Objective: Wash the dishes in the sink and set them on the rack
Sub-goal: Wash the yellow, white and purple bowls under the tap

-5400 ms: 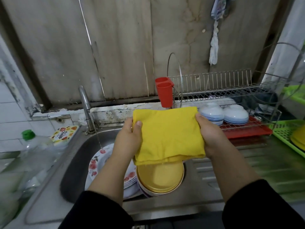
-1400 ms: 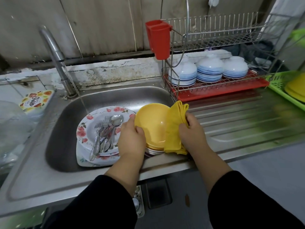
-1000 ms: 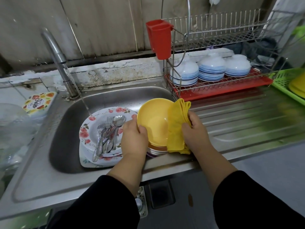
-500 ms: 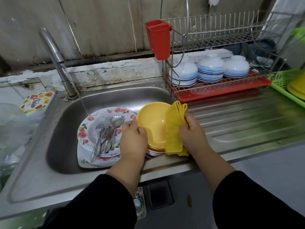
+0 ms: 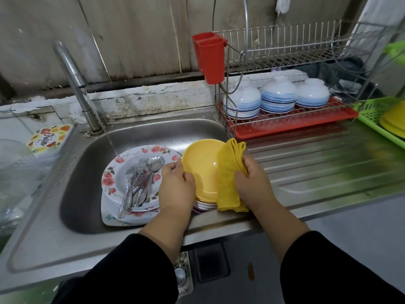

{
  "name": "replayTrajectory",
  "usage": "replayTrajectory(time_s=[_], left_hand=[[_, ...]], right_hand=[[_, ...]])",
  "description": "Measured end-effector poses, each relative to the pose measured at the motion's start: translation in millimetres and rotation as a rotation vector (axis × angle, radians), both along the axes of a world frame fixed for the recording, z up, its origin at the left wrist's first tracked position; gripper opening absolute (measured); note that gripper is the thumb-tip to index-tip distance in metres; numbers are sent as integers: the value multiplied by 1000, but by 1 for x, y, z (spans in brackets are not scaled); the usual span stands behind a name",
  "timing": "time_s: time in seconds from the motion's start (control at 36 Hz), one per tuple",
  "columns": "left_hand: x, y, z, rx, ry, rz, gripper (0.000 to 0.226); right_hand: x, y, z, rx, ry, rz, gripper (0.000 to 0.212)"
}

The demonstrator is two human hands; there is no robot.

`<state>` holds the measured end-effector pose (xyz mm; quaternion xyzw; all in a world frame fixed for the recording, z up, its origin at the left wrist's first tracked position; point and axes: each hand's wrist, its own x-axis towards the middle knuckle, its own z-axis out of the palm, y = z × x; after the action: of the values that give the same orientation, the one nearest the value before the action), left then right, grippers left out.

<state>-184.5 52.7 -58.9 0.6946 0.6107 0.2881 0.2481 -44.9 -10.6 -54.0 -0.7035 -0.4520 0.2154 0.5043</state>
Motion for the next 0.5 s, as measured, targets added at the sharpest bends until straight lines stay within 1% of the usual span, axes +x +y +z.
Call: replayTrajectory(time_s=[0.11, 0.25, 0.33, 0.39, 0.47, 0.5], left_hand=[[0, 0, -1, 18, -23, 4, 40], [1, -2, 1, 40, -106, -16, 41], [3, -8, 6, 96, -159, -18, 44], [6, -11, 10, 148, -225, 9, 45], [13, -16, 21, 256, -397, 16, 43], [16, -17, 28, 264, -457, 3, 42]], right_hand=[[0, 1, 0, 13, 14, -4, 26], [1, 0, 2, 21, 89, -2, 43], [3, 0, 3, 29, 149, -8, 42], [4, 0, 2, 33, 209, -13, 42], [7, 1, 1, 53, 316, -21, 42], [7, 2, 2, 60, 362, -21, 42]])
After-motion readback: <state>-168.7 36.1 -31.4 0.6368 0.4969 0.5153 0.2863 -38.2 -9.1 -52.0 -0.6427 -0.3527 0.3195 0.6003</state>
